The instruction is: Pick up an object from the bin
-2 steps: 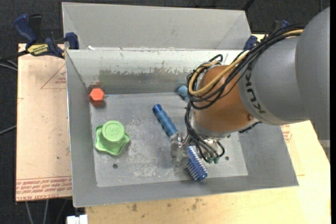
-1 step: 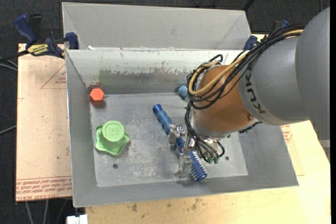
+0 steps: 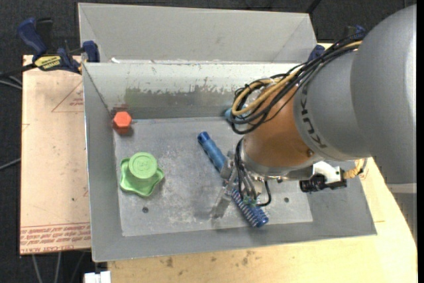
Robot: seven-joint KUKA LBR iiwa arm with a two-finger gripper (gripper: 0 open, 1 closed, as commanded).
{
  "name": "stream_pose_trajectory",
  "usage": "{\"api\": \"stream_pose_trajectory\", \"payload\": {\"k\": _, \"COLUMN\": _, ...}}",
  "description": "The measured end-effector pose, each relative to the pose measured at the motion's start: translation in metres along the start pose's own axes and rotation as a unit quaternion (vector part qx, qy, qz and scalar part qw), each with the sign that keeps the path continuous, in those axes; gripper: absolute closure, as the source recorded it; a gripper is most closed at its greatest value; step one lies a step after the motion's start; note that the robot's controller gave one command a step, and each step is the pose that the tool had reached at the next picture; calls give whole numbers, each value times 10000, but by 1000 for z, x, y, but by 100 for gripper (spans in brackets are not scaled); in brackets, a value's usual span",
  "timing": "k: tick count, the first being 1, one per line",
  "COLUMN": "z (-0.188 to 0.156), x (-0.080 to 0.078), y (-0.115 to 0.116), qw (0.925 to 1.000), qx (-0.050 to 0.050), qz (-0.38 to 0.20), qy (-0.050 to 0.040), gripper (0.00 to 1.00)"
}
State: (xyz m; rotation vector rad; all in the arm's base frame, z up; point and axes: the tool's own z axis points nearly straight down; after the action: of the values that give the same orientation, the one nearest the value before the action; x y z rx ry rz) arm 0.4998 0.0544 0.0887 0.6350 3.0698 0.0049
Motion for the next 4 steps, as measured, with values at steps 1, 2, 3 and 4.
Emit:
{"api": "stream_pose_trajectory", "payload": {"k": 1, "z": 1, "x": 1, "y": -1, "qw": 10000, "qx": 17, "qz": -9, "qy": 27, "gripper": 100}}
{"api": "stream_pose_trajectory", "payload": {"k": 2, "z": -91, "x": 6, "y": 30, "qw": 9999, "qx": -11, "qz": -160, "qy": -8, "gripper": 100}}
{"api": "stream_pose_trajectory", "payload": {"k": 3, "z": -65, "x": -49, "y": 37, "qw": 9998, "qx": 19, "qz": -196, "qy": 13, "gripper": 100}}
{"api": "stream_pose_trajectory", "payload": {"k": 4, "z": -66, "x": -47, "y": 38, "qw": 9998, "qx": 18, "qz": -212, "qy": 22, "gripper": 0}}
